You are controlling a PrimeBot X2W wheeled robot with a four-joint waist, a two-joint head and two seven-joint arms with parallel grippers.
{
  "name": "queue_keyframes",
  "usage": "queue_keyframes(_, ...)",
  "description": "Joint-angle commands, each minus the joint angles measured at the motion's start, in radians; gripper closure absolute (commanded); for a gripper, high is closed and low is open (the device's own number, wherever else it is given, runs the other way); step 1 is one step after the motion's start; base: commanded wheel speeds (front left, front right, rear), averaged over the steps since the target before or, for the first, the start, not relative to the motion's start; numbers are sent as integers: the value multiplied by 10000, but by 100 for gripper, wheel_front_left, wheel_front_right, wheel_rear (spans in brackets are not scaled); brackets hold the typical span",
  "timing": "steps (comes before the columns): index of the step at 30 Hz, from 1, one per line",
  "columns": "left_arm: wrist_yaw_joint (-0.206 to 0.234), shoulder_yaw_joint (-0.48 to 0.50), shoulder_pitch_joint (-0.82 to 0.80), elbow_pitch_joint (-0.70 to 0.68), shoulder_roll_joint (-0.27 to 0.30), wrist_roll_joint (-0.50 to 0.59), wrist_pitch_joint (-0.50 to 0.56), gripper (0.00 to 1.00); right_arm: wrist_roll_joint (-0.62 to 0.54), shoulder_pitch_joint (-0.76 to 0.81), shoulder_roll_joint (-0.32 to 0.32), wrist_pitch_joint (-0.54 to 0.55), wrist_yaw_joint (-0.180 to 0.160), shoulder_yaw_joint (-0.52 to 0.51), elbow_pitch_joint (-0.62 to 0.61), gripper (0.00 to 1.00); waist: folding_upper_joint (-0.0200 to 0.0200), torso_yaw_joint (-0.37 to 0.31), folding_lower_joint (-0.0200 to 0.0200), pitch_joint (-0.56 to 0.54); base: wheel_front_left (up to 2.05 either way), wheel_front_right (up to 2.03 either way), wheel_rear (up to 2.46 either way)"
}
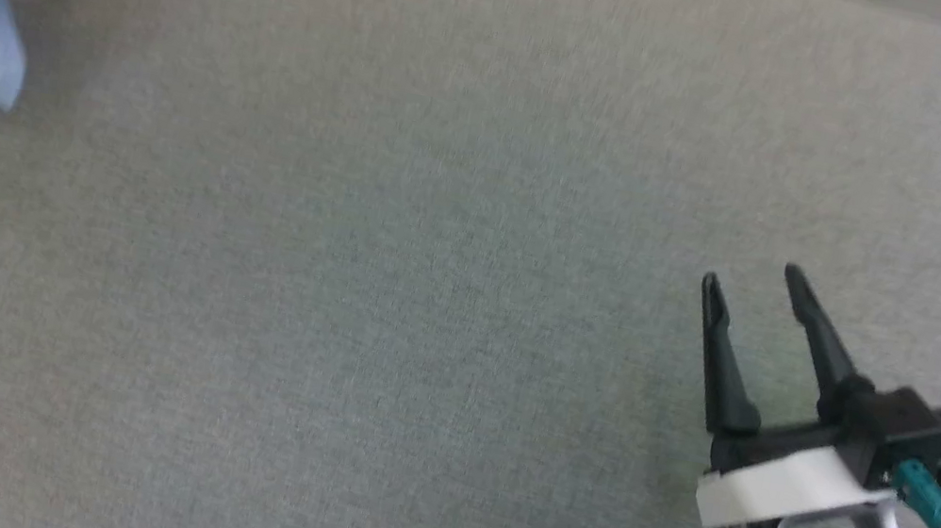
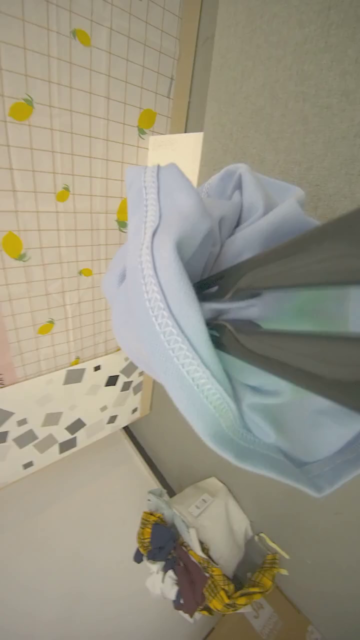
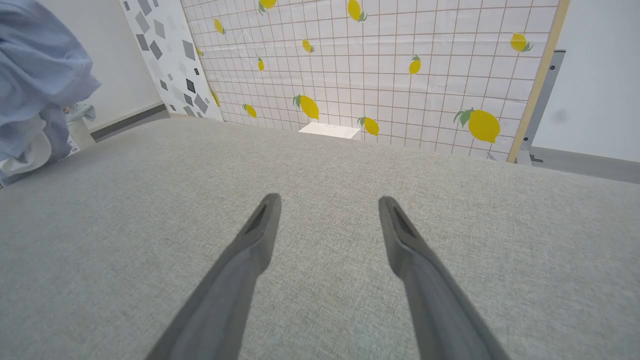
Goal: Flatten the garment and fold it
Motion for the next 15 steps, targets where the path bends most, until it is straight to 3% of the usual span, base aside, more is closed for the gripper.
queue_keyframes(1,36,-128,-325,-219,109,253,-271,100,84,186,33,-135,-13,-93,111,0,0,-313,0,-1270,0,0,0)
queue_keyframes(7,-262,-854,-1112,-1035,77,704,-444,100,439,646,70,-382,-13,-455,402,0,0,-881,0,-2182,0,0,0)
queue_keyframes(15,-700,-2243,-1666,-2229,-1053,589,255,100,722,995,74,-537,-13,-722,497,0,0,-2060,0,-2854,0,0,0)
